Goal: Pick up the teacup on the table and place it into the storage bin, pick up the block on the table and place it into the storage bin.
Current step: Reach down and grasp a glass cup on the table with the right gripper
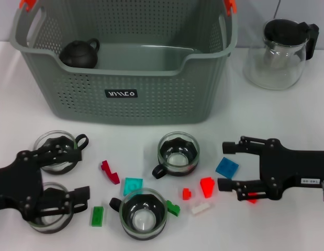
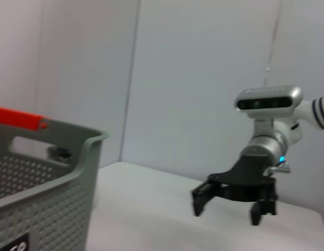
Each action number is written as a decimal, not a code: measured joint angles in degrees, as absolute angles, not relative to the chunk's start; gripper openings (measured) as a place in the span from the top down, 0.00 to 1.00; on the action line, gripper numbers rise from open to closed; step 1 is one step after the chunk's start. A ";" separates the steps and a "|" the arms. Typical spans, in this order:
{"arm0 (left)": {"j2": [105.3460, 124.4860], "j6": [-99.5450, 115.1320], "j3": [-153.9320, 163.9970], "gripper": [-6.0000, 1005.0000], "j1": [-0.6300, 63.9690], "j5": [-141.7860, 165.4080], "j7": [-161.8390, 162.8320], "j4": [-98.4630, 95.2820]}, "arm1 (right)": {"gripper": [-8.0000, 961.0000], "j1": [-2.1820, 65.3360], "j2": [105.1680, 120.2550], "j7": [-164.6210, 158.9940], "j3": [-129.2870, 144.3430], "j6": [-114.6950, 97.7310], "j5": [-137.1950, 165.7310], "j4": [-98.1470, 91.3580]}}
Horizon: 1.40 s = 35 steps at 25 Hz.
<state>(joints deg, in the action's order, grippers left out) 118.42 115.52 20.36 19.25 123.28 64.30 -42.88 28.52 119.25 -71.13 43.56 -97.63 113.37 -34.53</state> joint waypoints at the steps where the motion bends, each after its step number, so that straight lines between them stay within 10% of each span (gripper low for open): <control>1: 118.45 115.52 19.94 0.21 18.79 123.29 64.36 -43.21 | 0.05 28.60 119.25 -72.86 43.58 -98.33 114.65 -36.02; 14: 118.77 114.10 17.58 0.21 17.94 123.30 64.93 -42.92 | 0.19 37.84 120.38 -111.12 55.45 -111.46 135.33 -71.92; 35: 119.41 111.22 16.78 0.21 17.81 122.70 64.55 -39.81 | 0.39 48.18 121.61 -122.97 90.43 -91.31 141.29 -71.77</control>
